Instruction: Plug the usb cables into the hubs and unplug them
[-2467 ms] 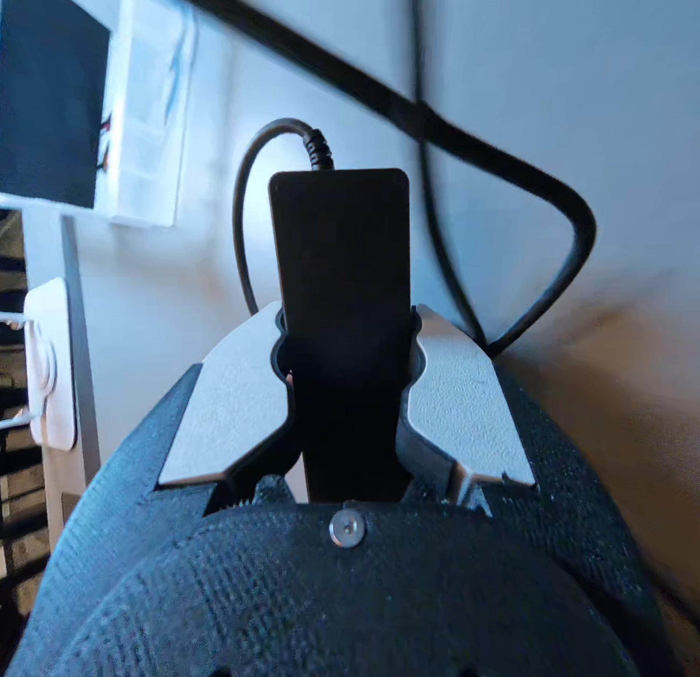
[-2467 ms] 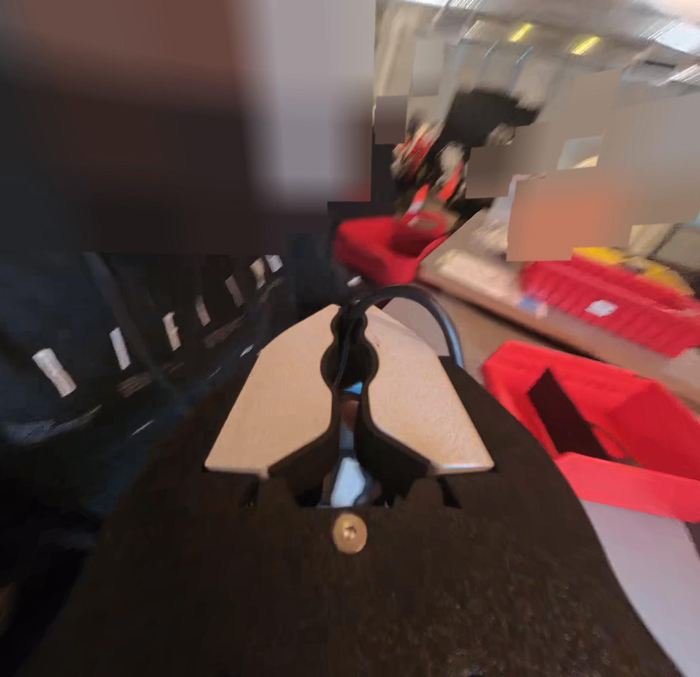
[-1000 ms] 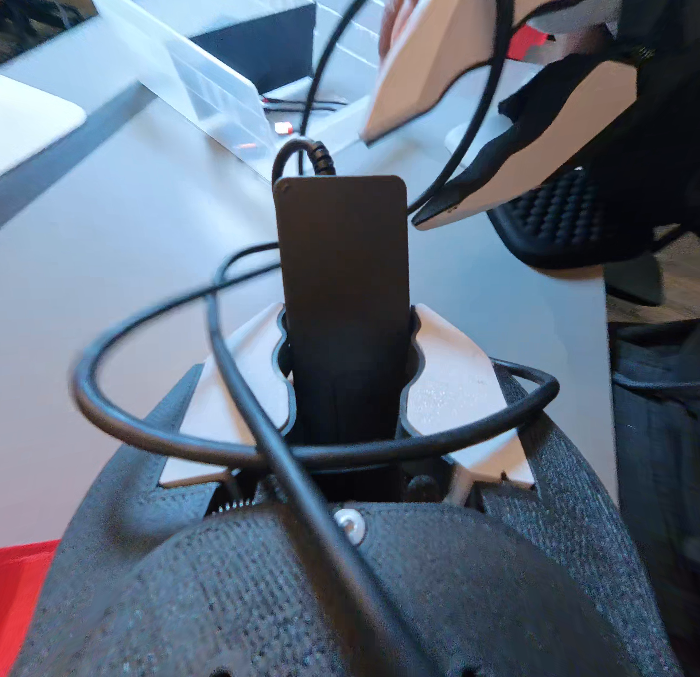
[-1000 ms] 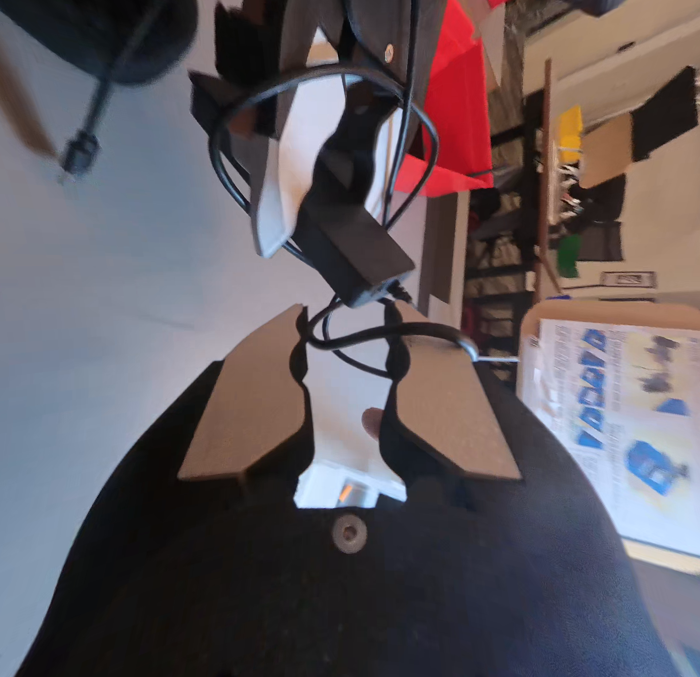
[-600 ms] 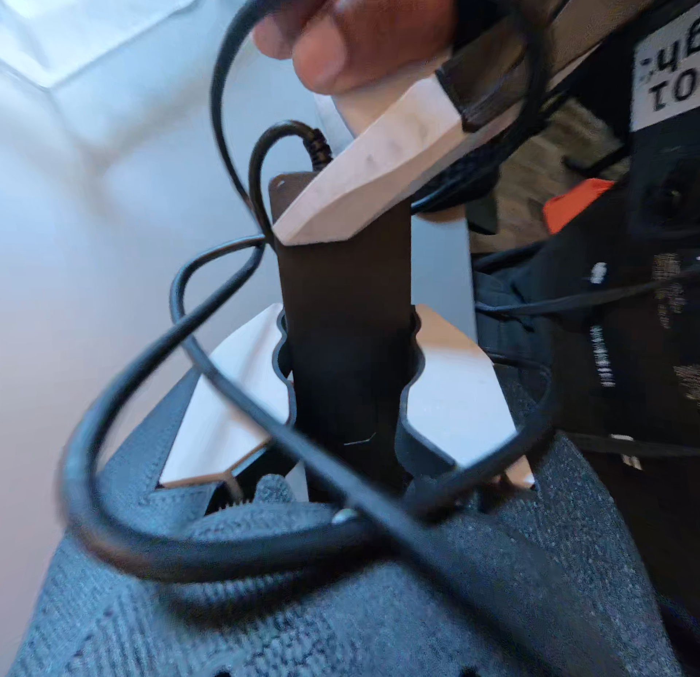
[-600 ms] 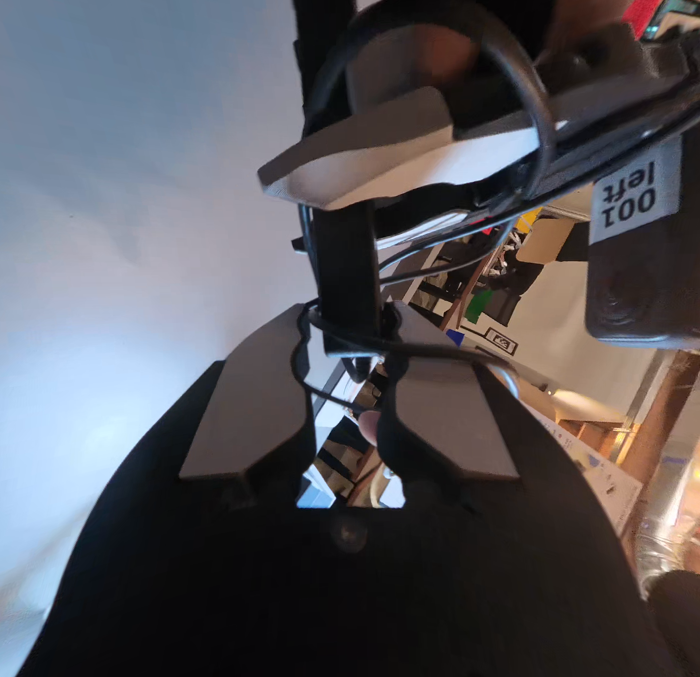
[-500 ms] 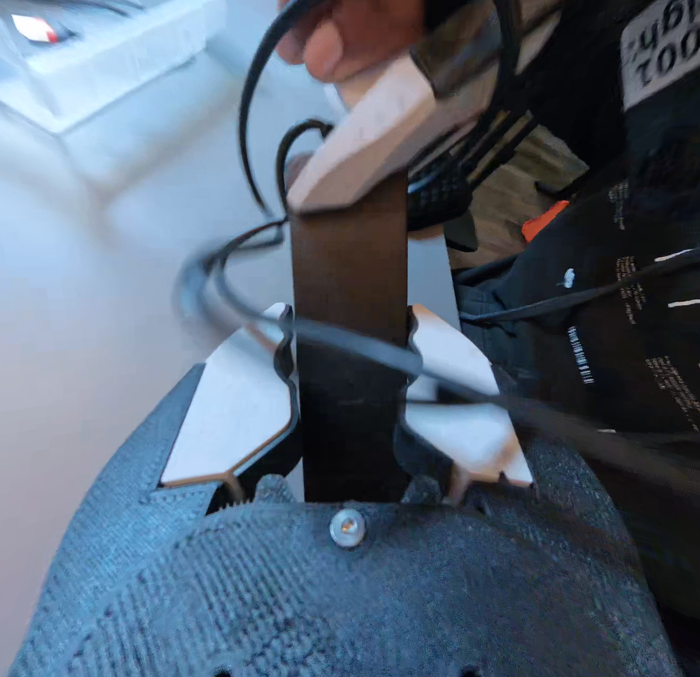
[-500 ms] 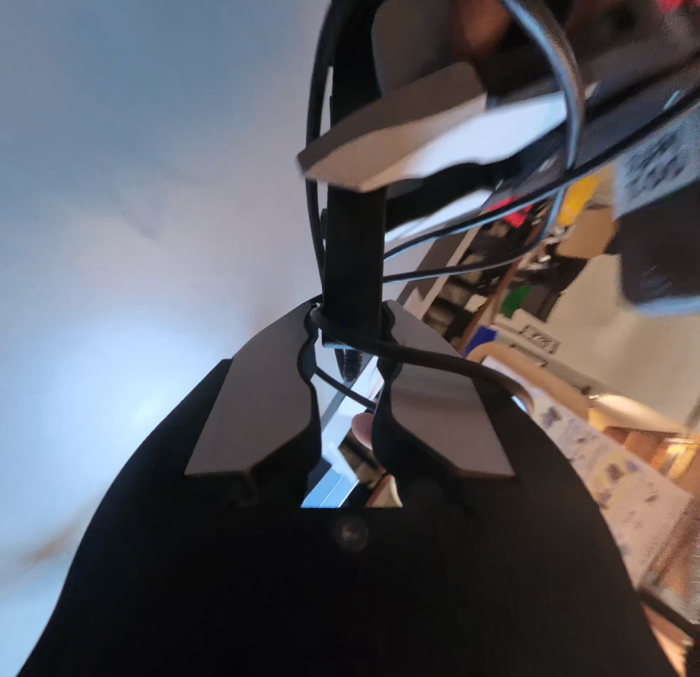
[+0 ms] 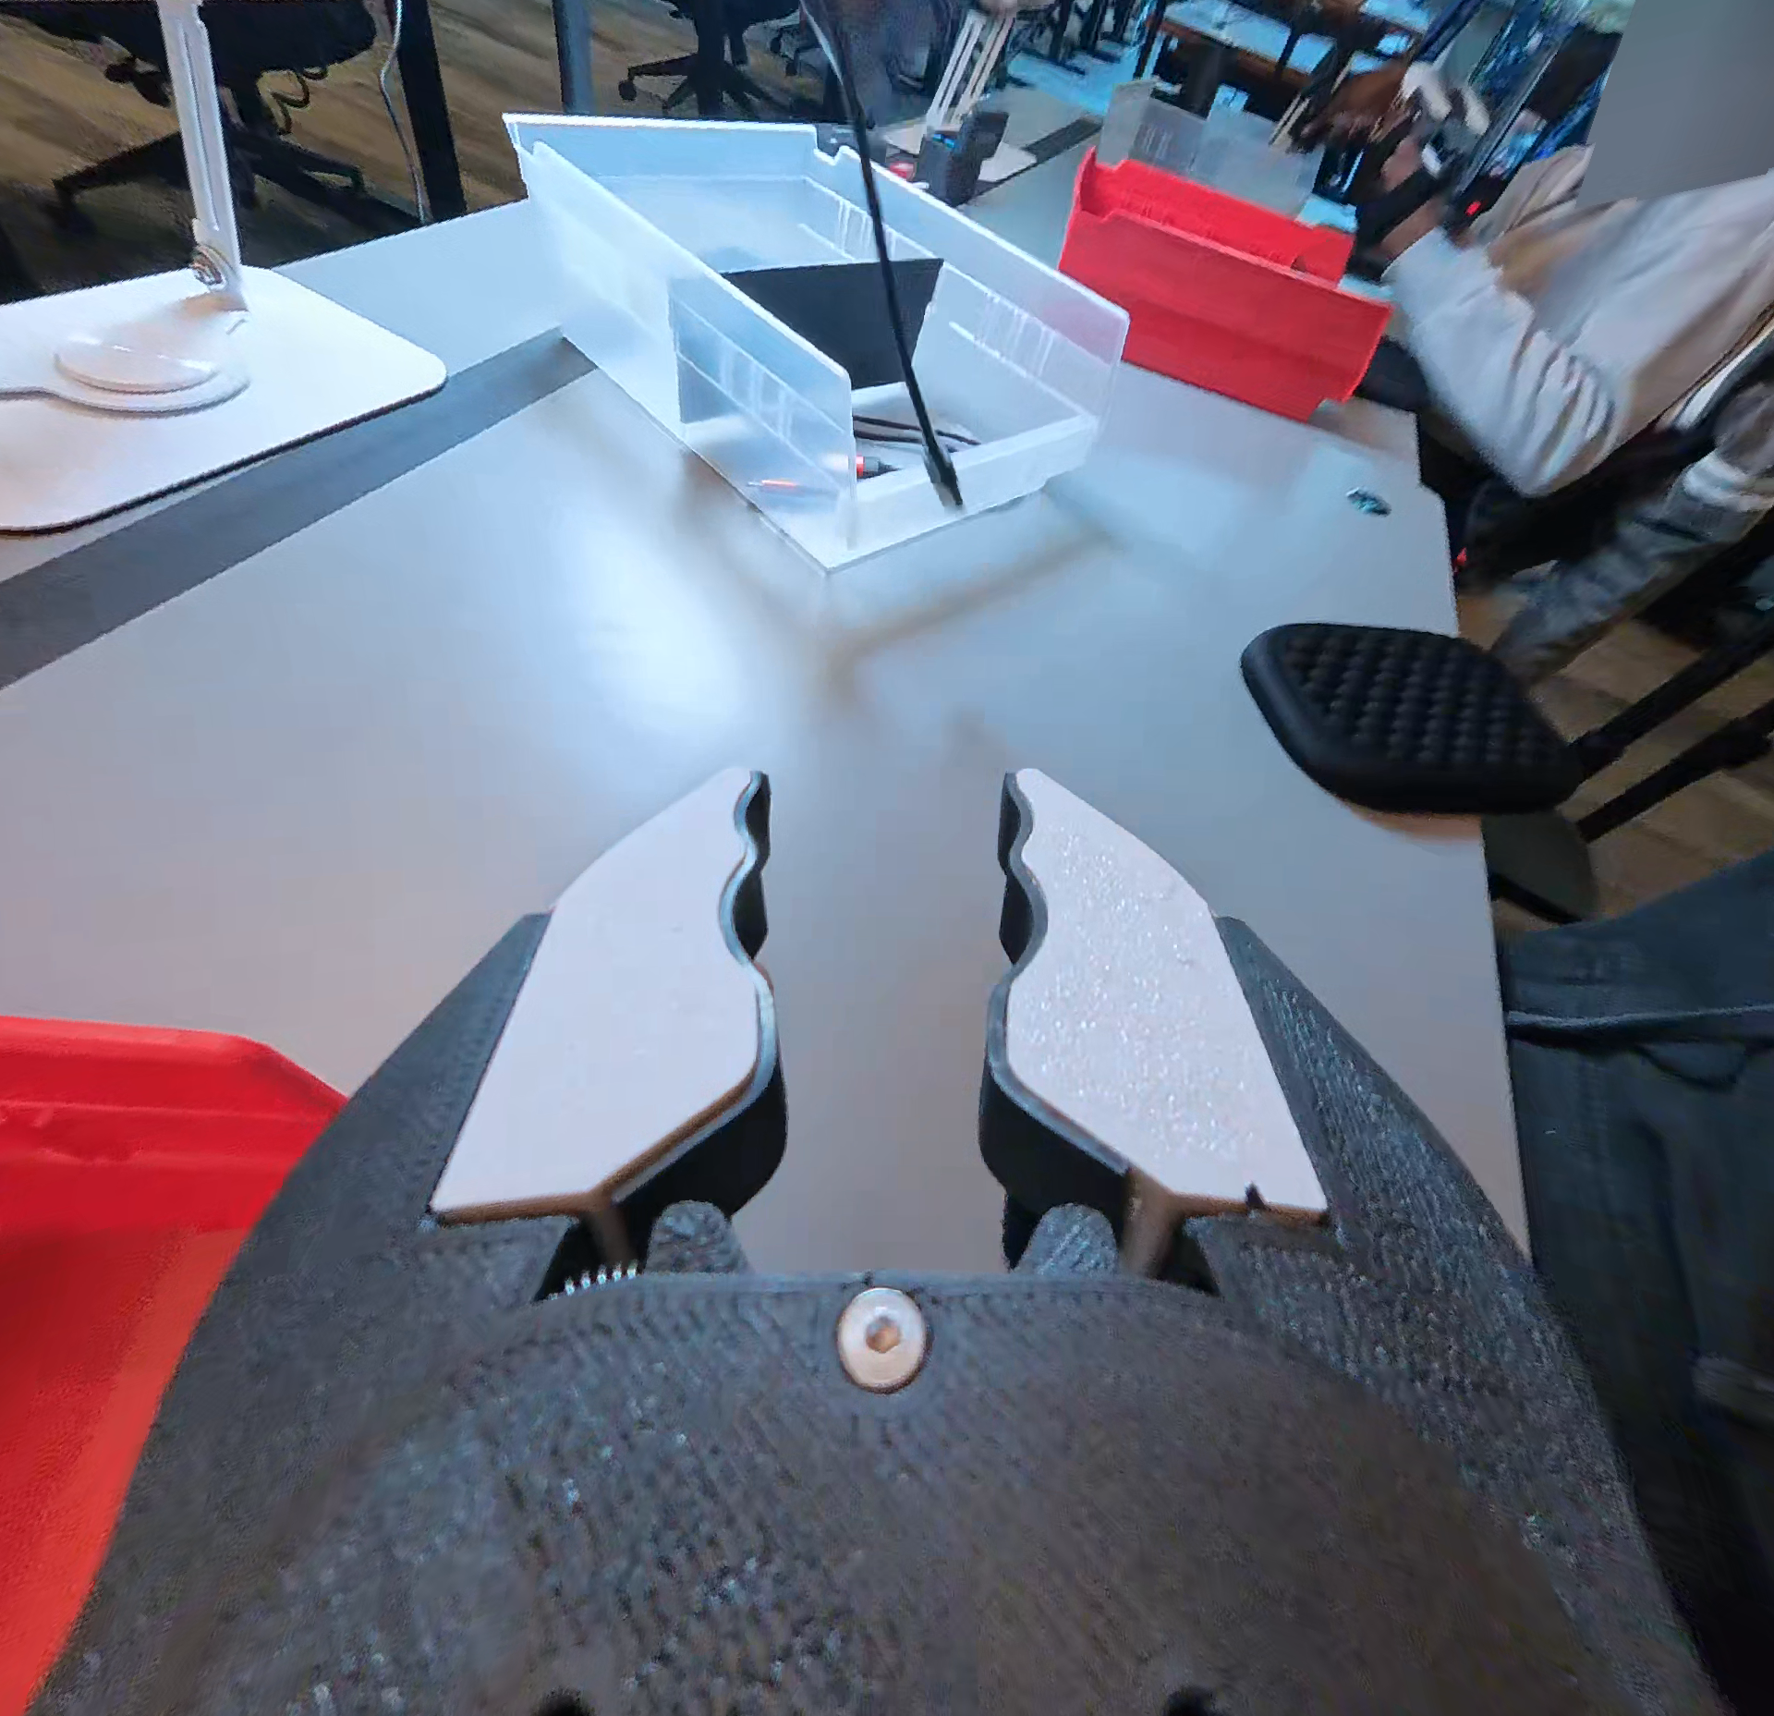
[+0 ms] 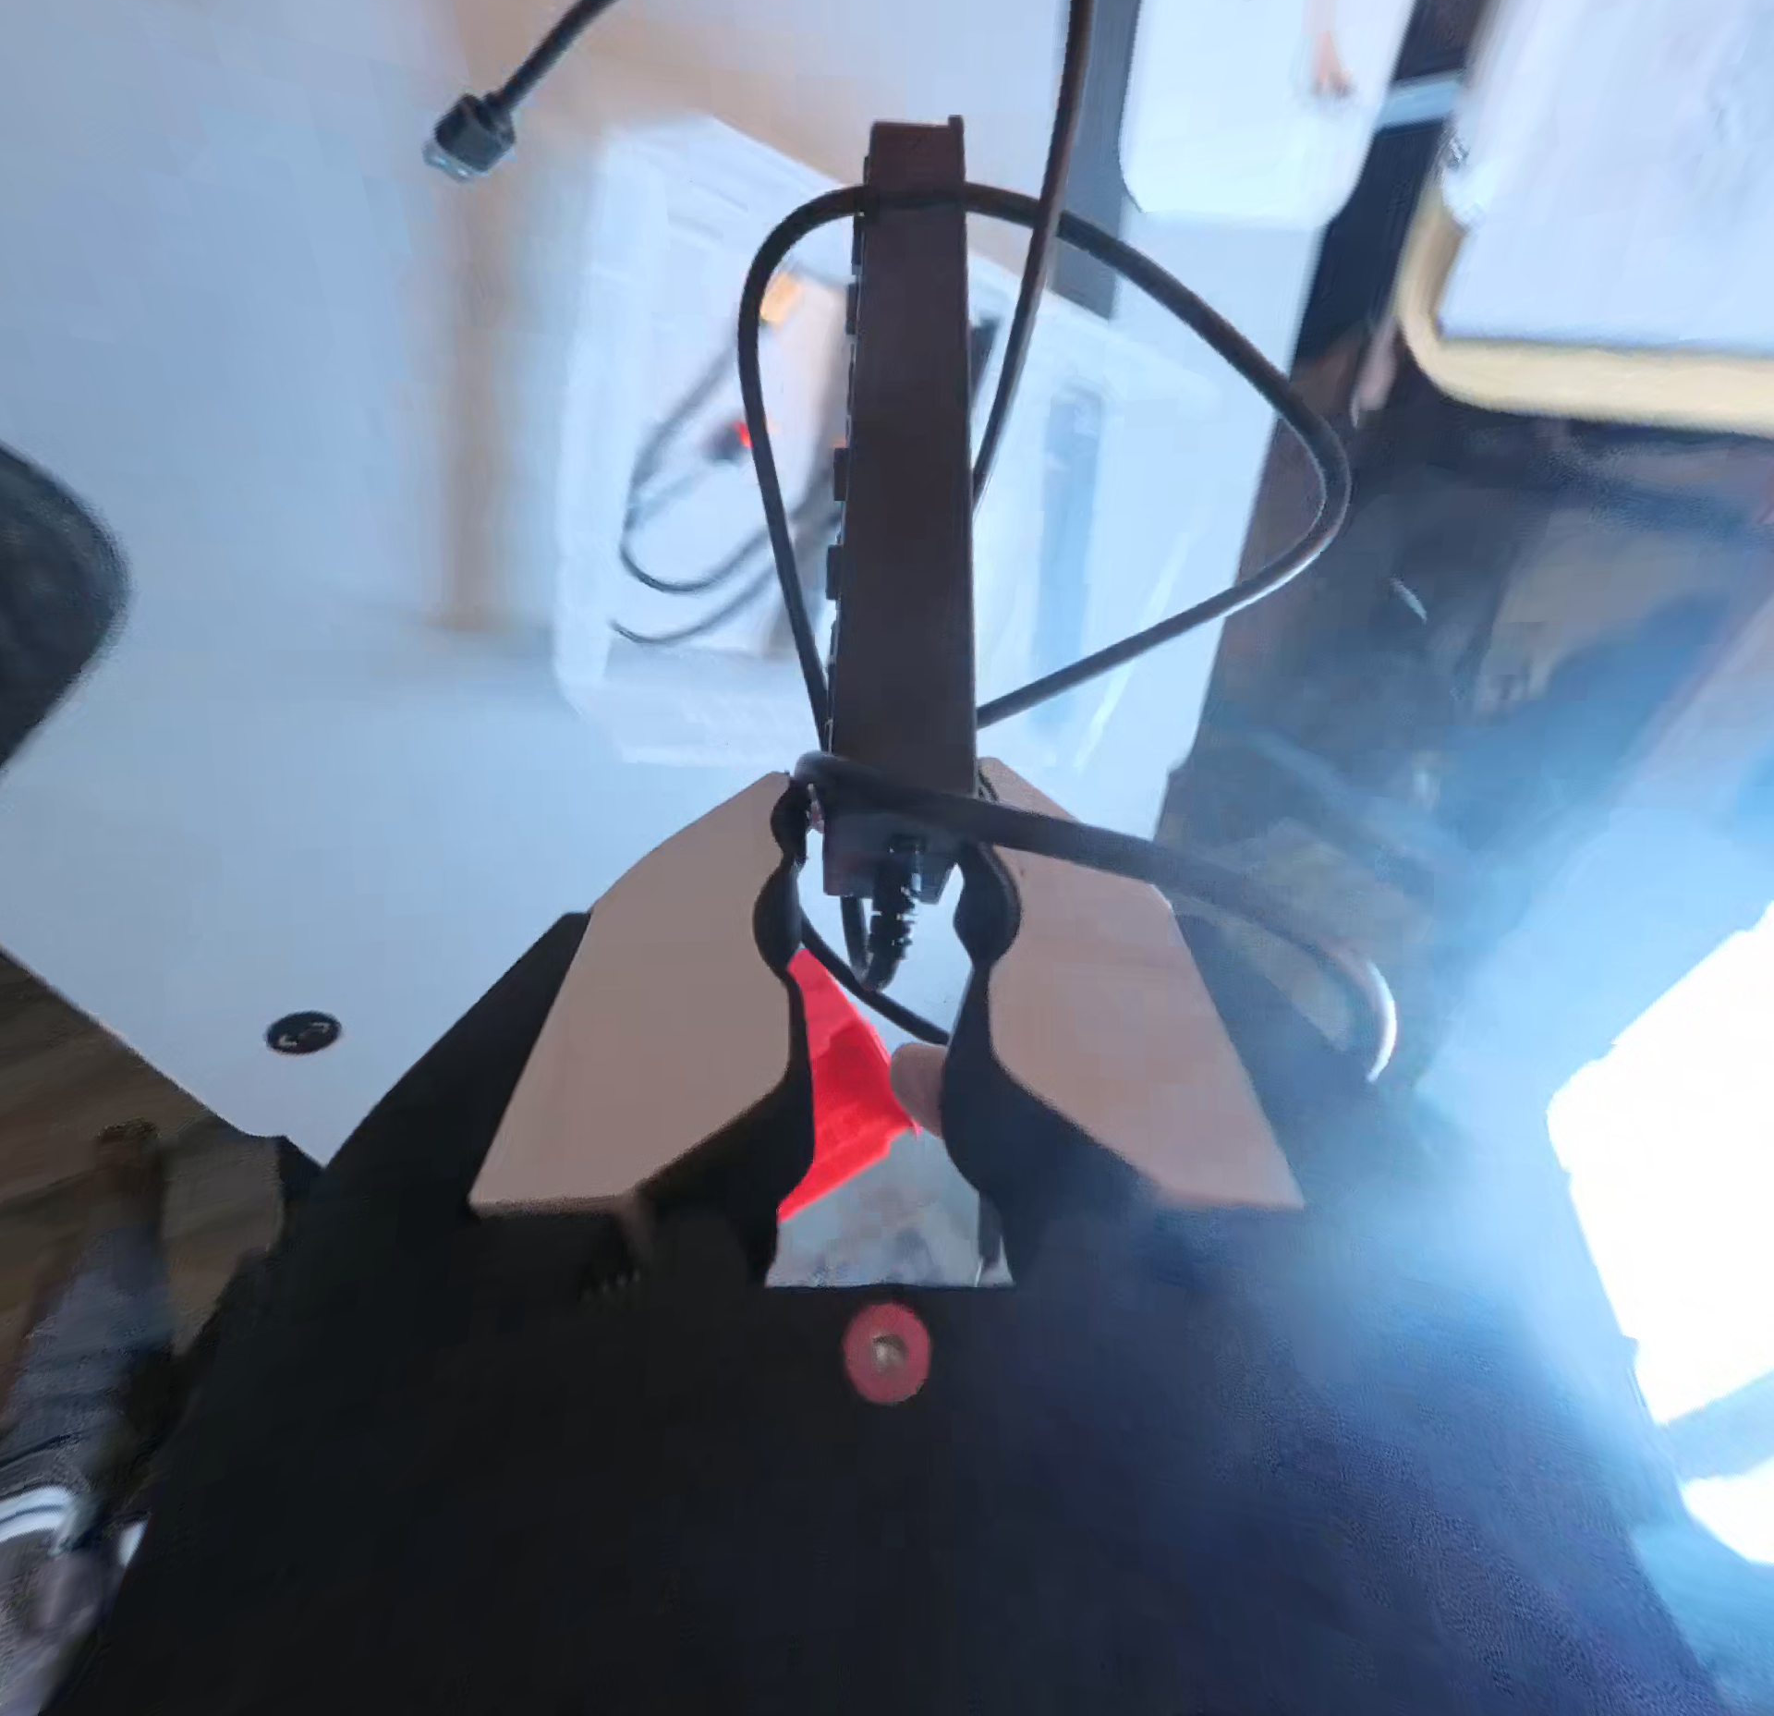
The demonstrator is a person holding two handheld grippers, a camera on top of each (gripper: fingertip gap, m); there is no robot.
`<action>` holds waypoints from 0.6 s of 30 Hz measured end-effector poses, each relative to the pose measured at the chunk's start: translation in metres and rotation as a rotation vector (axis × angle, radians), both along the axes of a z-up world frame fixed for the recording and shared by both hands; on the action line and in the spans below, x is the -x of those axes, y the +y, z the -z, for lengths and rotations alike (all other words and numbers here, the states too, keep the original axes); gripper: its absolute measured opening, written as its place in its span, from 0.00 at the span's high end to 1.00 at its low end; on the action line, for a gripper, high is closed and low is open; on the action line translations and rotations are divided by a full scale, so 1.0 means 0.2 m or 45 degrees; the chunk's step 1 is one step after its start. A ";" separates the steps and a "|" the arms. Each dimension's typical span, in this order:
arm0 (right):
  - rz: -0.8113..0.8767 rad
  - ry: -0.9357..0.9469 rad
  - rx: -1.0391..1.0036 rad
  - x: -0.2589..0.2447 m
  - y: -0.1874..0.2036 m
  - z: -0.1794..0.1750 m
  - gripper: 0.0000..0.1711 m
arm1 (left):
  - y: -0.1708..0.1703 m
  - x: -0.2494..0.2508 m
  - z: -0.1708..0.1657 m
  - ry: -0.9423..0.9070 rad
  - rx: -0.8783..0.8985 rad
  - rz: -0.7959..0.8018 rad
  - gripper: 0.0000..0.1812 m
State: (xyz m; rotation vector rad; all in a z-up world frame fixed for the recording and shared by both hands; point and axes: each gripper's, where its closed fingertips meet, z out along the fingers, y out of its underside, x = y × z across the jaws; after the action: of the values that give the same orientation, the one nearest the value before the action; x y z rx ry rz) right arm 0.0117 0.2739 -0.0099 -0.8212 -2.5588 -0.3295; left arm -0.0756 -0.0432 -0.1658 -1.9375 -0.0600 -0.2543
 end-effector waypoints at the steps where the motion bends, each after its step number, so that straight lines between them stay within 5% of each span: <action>1: 0.064 0.021 -0.040 0.03 0.10 -0.04 0.83 | 0.00 0.00 0.01 0.025 0.004 0.002 0.75; 6: 0.282 0.116 -0.259 0.17 0.52 -0.08 0.83 | 0.01 -0.01 0.02 0.020 -0.003 0.007 0.77; 11: 0.390 0.104 -0.352 0.32 0.75 0.23 0.83 | 0.02 0.01 0.05 -0.013 0.003 -0.010 0.79; 18: 0.416 0.017 0.275 0.49 0.59 0.82 0.83 | 0.02 0.02 0.11 -0.036 0.043 -0.003 0.80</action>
State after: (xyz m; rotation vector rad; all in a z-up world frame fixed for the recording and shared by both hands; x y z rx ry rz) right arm -0.0857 0.3926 -0.1747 -1.3217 -2.4725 -0.1433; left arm -0.0790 -0.0387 -0.1883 -1.9671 -0.0854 -0.2806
